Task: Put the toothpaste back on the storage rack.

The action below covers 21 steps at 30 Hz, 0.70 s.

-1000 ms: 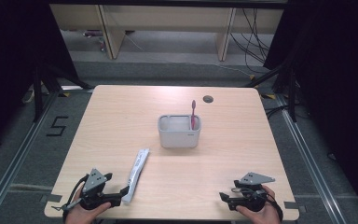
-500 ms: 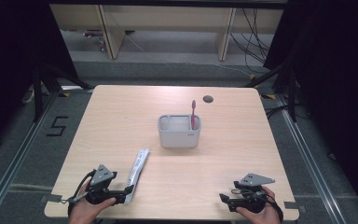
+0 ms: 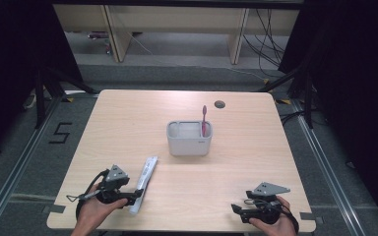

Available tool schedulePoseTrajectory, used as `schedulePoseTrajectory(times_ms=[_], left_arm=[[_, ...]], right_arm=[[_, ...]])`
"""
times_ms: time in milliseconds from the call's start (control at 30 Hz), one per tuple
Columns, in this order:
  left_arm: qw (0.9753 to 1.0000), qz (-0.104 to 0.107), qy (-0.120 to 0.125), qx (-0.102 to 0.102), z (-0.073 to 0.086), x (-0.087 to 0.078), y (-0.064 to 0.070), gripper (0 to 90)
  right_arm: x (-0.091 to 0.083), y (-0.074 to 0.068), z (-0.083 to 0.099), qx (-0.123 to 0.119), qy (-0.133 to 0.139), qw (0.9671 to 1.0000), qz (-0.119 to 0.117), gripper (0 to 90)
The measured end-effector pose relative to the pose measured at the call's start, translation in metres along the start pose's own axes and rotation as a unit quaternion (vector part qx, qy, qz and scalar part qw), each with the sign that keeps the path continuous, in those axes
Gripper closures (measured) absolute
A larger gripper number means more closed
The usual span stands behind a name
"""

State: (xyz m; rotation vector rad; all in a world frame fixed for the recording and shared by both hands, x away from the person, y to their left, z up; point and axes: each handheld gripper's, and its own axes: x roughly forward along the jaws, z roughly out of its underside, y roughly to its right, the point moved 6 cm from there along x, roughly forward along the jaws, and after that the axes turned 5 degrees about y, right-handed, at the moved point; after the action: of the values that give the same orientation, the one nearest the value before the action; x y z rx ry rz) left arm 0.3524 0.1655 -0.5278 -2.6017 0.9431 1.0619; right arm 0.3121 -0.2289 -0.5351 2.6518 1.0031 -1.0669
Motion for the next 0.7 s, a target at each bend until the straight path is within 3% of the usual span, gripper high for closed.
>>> schedulePoseTrajectory(times_ms=[67, 200, 300, 333, 400, 433, 467, 533, 633, 700], left_arm=[[1.0, 0.004, -0.004, -0.002, -0.001, 0.001, 0.002, 33.3], [0.9998, -0.008, -0.019, 0.008, -0.004, 0.01, 0.007, 35.8], [0.9993, -0.011, -0.035, 0.01, -0.005, 0.013, 0.005, 36.5], [0.9994, -0.01, -0.032, 0.006, -0.007, 0.015, 0.005, 36.8], [0.9989, -0.01, -0.044, 0.014, -0.007, 0.016, 0.002, 38.5], [0.9988, -0.01, -0.047, 0.012, -0.007, 0.019, 0.0, 39.3], [0.999, -0.01, -0.045, 0.002, -0.008, 0.022, 0.001, 39.7], [0.9984, -0.005, -0.055, 0.011, -0.007, 0.023, 0.001, 40.7], [0.9975, 0.0, -0.069, 0.01, -0.008, 0.026, 0.002, 41.7], [0.9972, 0.0, -0.074, 0.009, -0.009, 0.027, 0.002, 41.7]], right_arm=[[0.001, -0.001, 0.0, 0.003, 0.0, 1.0, -0.009, 25.3], [0.001, -0.003, 0.0, 0.015, 0.001, 0.9998, -0.012, 25.4], [0.001, -0.002, -0.001, 0.002, -0.002, 0.9998, -0.02, 25.6], [0.001, -0.002, -0.001, 0.007, -0.001, 1.0, -0.004, 25.7], [0.001, -0.001, 0.0, 0.007, -0.004, 1.0, -0.005, 25.7], [0.002, 0.002, -0.001, -0.009, 0.001, 0.9999, -0.004, 25.8], [0.001, 0.002, -0.001, -0.002, -0.002, 1.0, -0.005, 25.8], [0.0, -0.001, 0.0, 0.015, -0.005, 0.9999, -0.004, 25.8], [0.003, 0.002, -0.001, -0.013, -0.001, 0.9999, -0.008, 25.8], [0.002, -0.003, 0.0, 0.016, -0.01, 0.9998, -0.012, 26.0]])
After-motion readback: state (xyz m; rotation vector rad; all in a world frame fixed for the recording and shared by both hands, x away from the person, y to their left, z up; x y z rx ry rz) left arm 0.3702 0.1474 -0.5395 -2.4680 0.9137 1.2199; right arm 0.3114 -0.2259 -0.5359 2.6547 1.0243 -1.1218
